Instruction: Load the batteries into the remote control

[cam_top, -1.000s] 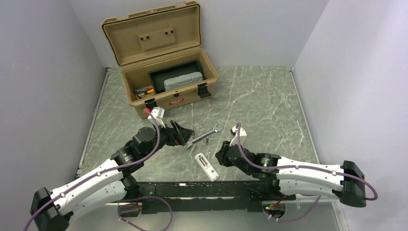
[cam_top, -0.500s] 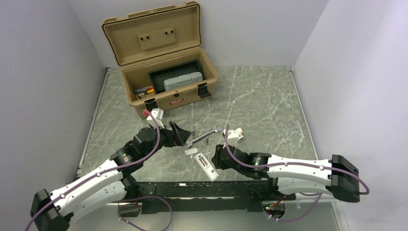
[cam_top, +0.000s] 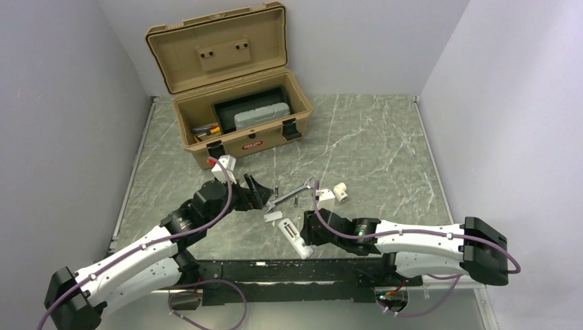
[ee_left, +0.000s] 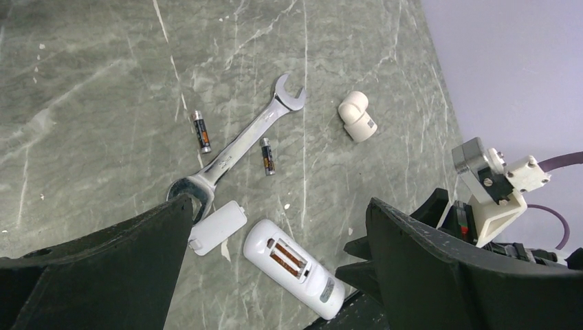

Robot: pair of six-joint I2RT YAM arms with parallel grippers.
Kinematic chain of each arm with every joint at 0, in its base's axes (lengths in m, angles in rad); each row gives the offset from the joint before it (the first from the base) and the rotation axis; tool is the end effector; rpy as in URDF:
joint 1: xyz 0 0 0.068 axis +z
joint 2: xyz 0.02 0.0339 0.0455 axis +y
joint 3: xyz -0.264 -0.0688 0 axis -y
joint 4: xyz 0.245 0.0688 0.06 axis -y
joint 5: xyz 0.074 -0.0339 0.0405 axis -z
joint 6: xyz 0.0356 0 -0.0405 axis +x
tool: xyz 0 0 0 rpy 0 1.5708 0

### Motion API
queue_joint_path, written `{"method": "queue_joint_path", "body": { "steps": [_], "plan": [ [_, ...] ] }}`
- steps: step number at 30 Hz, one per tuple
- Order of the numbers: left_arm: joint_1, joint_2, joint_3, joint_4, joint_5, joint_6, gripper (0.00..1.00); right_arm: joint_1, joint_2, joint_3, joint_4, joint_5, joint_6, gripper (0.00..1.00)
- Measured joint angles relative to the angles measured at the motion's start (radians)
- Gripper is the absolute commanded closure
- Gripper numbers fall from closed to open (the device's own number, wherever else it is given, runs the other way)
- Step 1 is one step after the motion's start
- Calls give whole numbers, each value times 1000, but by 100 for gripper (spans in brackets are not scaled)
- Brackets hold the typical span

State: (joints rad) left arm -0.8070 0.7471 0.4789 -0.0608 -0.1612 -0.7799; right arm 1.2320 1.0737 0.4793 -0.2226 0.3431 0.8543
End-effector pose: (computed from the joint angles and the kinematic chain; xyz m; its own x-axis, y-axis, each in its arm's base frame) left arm 0.1298 -0.1273 0.2506 -0.5863 -0.3913 -0.7093 0.2750 0.7275 -0.6286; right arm 0.0792 0.1887 0.1797 -0.7712 -0.0518 -0.6344 -0.3503 0.8667 0.3550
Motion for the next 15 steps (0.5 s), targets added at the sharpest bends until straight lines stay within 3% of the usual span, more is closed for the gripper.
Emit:
{"method": "queue_joint_path", "body": {
  "steps": [15],
  "plan": [
    [3, 3, 0, -12, 8, 0, 1, 0, 0, 0, 0, -8, 0, 56]
  ]
}}
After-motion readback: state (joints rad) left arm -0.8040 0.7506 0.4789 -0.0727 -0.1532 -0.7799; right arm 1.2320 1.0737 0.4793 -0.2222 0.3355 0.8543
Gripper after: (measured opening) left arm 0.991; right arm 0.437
